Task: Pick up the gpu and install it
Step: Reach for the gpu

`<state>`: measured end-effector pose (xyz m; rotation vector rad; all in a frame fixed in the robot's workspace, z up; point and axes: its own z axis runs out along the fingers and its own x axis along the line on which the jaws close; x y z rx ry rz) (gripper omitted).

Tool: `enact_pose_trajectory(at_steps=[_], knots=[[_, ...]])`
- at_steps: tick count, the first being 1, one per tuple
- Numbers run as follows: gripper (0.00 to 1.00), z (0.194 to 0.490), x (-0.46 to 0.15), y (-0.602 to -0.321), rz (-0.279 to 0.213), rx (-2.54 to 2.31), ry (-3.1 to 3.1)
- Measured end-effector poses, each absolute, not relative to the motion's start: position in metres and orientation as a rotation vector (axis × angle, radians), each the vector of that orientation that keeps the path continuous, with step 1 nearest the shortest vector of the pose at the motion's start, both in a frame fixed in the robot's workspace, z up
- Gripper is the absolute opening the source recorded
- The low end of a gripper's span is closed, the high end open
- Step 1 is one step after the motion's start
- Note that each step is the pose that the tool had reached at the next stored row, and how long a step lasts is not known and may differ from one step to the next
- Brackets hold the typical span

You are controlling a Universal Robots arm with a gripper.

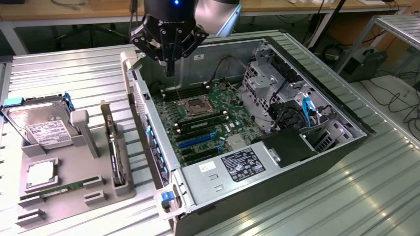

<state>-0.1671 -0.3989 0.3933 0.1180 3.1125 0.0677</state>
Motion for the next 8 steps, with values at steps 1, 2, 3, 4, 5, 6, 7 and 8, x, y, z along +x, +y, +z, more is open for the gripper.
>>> enact_pose_trajectory(at_steps=[1,2,3,4,5,6,7,8], knots=[[0.11,0.3933,-0.1676,-0.3989,0.068,0.118,3.112],[0.11,0.3933,-0.1680,-0.3989,0.068,0.118,3.112],[0.11,0.3933,-0.1684,-0.3989,0.068,0.118,3.112],[0.11,0.3933,-0.1689,-0.3989,0.068,0.118,3.112],[0.11,0.3933,-0.1693,-0.3989,0.068,0.118,3.112],[0.11,0.3933,-0.1696,-0.3989,0.068,0.118,3.112],[0.11,0.3933,-0.1700,-0.3989,0.068,0.118,3.112],[0.11,0.3933,-0.1703,-0.3989,0.068,0.118,3.113]])
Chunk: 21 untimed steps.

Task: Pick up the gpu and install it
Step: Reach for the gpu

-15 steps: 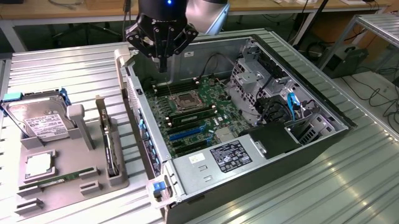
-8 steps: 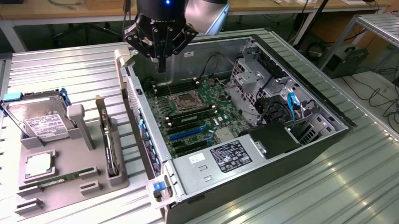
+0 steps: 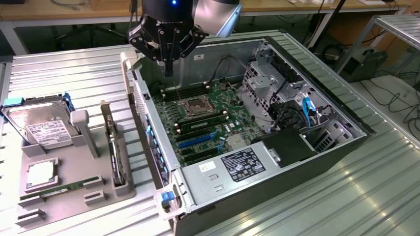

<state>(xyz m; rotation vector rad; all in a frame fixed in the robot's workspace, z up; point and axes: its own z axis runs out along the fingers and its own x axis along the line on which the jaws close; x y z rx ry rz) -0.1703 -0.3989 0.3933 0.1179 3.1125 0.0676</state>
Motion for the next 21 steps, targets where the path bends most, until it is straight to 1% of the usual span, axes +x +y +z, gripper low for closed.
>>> enact_pose_trajectory(at_steps=[21], knots=[[0.11,0.3933,-0.1793,-0.3989,0.068,0.118,3.112]])
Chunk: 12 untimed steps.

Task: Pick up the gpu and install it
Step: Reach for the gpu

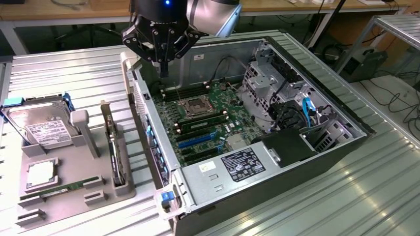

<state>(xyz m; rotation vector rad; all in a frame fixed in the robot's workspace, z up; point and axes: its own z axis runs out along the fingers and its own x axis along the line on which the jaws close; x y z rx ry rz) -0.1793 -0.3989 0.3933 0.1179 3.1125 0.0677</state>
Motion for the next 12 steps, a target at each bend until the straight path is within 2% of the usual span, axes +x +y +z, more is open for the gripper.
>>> enact_pose_trajectory(at_steps=[12], knots=[[0.11,0.3933,-0.1837,-0.3989,0.068,0.118,3.112]])
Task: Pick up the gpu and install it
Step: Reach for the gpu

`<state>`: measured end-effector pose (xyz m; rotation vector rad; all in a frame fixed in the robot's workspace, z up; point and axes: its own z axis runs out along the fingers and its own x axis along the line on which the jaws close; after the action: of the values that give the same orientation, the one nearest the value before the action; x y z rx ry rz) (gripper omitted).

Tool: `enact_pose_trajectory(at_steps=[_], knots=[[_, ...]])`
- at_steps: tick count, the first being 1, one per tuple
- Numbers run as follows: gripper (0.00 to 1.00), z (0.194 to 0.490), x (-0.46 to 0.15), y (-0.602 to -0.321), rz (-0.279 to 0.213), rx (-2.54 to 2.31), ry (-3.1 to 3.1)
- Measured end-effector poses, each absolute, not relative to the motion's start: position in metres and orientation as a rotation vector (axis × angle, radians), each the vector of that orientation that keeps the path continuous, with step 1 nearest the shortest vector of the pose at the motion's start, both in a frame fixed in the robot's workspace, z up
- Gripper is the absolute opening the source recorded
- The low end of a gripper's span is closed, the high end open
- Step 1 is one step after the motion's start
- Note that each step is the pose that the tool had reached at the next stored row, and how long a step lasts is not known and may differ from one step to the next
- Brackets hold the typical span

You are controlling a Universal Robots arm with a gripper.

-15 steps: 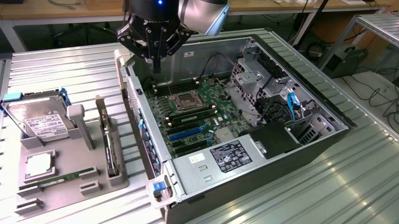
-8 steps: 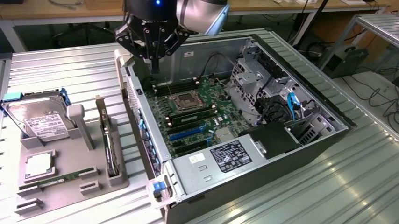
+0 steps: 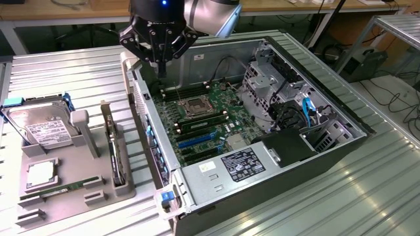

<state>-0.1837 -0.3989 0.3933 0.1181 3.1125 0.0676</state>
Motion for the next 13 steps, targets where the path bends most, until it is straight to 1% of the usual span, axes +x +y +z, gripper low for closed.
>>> enact_pose_trajectory(at_steps=[13], knots=[[0.11,0.3933,-0.1890,-0.3989,0.068,0.118,3.112]])
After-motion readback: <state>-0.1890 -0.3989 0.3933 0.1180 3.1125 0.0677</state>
